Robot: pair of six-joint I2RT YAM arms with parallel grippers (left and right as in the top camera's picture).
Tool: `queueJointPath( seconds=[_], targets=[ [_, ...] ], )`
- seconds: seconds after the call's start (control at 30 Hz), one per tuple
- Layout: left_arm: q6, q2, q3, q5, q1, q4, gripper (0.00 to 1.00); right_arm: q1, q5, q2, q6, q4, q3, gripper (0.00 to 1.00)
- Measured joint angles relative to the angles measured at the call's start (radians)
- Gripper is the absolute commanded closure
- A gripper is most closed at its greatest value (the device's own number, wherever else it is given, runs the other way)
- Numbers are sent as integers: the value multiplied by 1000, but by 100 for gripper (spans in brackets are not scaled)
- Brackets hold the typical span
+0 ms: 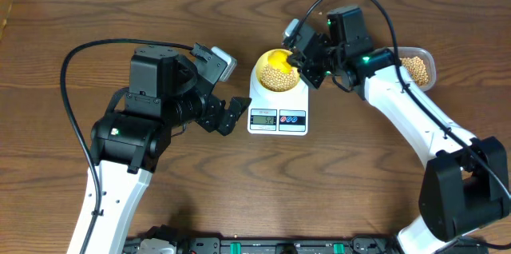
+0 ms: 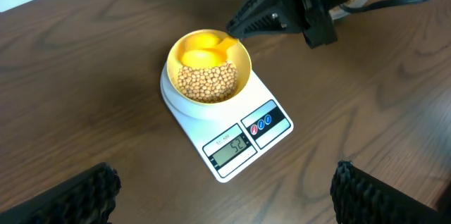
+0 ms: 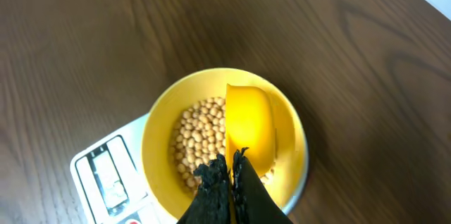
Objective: Scoop item into bowl and weigh 50g on scale
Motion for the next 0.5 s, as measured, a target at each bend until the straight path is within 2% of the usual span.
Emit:
queueJointPath(
  seconds=[0.33,0.5],
  targets=[
    [0,0,0,0,0,0,2,18,0,0,-9,-5,0,99],
    [0,0,0,0,0,0,2,18,0,0,-96,-6,0,99]
  ],
)
